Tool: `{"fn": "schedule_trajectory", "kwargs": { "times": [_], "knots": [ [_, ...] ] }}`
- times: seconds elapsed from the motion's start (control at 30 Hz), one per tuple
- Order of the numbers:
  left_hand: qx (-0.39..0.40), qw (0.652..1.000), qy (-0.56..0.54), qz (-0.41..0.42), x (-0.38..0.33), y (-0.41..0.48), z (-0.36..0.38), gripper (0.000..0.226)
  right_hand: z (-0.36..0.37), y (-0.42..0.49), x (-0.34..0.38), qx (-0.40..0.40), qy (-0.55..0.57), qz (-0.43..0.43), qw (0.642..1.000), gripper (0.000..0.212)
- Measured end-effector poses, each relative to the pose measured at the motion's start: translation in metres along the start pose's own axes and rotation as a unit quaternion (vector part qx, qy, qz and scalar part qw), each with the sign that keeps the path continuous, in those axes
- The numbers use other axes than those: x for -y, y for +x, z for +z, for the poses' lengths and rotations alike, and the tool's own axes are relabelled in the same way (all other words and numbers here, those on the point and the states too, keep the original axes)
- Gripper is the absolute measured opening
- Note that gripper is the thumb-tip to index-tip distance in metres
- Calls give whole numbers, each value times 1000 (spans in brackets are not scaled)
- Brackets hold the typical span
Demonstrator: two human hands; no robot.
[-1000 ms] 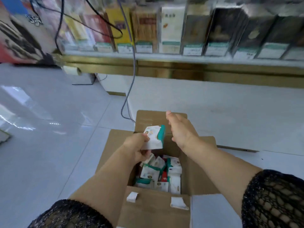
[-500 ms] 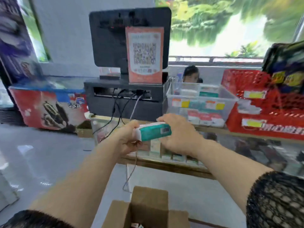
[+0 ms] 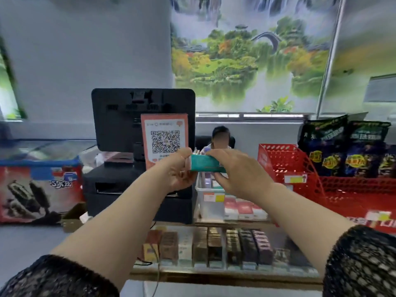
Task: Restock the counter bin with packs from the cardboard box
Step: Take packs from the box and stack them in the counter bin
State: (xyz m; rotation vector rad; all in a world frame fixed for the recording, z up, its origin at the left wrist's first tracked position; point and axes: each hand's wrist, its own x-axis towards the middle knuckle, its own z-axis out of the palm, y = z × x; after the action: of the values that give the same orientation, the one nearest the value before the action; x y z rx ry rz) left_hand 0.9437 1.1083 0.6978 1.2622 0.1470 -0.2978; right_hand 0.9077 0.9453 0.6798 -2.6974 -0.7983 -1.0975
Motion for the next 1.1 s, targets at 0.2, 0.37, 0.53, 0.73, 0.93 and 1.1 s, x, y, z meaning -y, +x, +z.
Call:
{"fn": "schedule_trajectory", "kwargs": {
  "times": [0.2, 0.37, 0.53, 0.73, 0.93, 1.1],
  "knots": [
    [14, 999, 41, 8, -5, 46, 23, 23, 17, 18, -48, 26, -43, 86, 995, 41],
    [8, 998, 58, 2, -8, 80, 27, 24, 50, 29, -109, 62, -80, 160, 982, 38],
    [-6, 998, 54, 19, -12, 116, 29, 18, 107, 45, -166, 109, -89, 179, 974, 27],
    [-40, 997, 52, 27, -20, 157, 36, 16, 187, 75, -201, 179, -108, 121, 970, 27],
    [-46, 997, 48, 30, -16, 178, 47, 17, 250, 91, -221, 218, -161, 81, 959, 29],
    [-44, 997, 59, 30, -14, 185, 51, 19, 267, 91, -231, 248, -181, 72, 949, 29]
  ]
}}
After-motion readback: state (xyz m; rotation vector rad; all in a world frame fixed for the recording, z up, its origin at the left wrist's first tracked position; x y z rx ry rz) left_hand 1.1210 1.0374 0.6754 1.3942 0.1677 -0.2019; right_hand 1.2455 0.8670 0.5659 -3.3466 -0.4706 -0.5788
